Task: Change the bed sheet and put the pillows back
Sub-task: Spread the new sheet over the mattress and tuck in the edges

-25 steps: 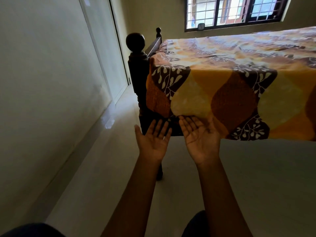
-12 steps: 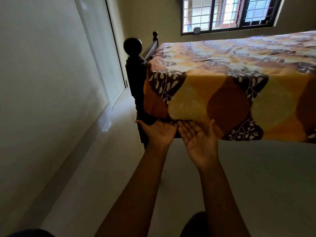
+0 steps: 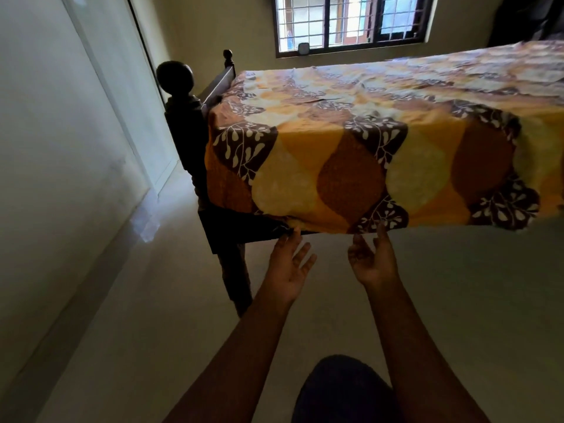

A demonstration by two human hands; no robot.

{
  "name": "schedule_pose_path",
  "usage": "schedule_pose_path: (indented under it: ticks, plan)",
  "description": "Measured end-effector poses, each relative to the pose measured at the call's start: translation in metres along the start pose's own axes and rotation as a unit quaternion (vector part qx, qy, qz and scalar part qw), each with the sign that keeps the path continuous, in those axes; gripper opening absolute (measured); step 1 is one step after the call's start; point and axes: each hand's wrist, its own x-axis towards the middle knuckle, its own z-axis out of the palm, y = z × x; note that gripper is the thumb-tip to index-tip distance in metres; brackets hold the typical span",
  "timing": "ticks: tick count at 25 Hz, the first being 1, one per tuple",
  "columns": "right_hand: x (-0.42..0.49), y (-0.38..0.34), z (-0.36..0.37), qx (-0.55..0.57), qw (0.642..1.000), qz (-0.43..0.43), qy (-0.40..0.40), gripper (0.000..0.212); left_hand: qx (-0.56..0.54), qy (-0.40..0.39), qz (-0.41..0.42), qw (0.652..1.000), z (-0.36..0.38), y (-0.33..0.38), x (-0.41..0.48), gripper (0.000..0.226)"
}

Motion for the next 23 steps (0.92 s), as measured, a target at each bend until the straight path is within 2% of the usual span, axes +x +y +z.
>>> schedule_pose_path:
  ticks: [2,4,6,12,16,18,19,21,23]
  plan:
    - [0.014,-0.013,0.006,-0.029,0.999,-0.022,-0.007,0.016,0.049,0.004,-0.001,0.999,0.018,-0.010,0.010,0.043]
    - [0.028,-0.015,0.007,-0.092,0.995,-0.043,0.016,0.011,0.062,0.001,0.006,0.998,0.034,-0.015,0.017,0.034]
    - [0.034,-0.016,0.002,-0.134,0.989,-0.044,0.038,0.015,0.077,0.000,0.015,0.997,0.045,-0.017,0.021,0.029]
    - [0.042,-0.017,-0.004,-0.151,0.984,-0.031,0.093,0.012,0.135,0.116,0.014,0.984,0.051,-0.017,0.028,0.019]
    - [0.028,-0.017,0.002,-0.161,0.977,-0.092,0.106,0.017,0.109,0.128,-0.026,0.985,0.052,-0.011,0.010,0.039]
    - [0.014,-0.015,-0.009,-0.145,0.966,-0.146,0.156,0.029,0.074,0.141,-0.029,0.987,0.048,-0.013,-0.005,0.029]
    - [0.006,-0.012,-0.015,-0.136,0.962,-0.166,0.170,0.026,0.040,0.130,-0.027,0.990,0.048,-0.014,-0.014,0.022]
    - [-0.015,-0.007,-0.014,-0.066,0.984,-0.141,0.082,0.006,-0.036,0.077,-0.016,0.996,0.054,-0.010,-0.032,0.015]
    - [-0.023,-0.003,-0.005,0.012,0.997,-0.076,-0.011,0.012,-0.067,0.042,-0.004,0.997,0.062,0.002,-0.038,0.025]
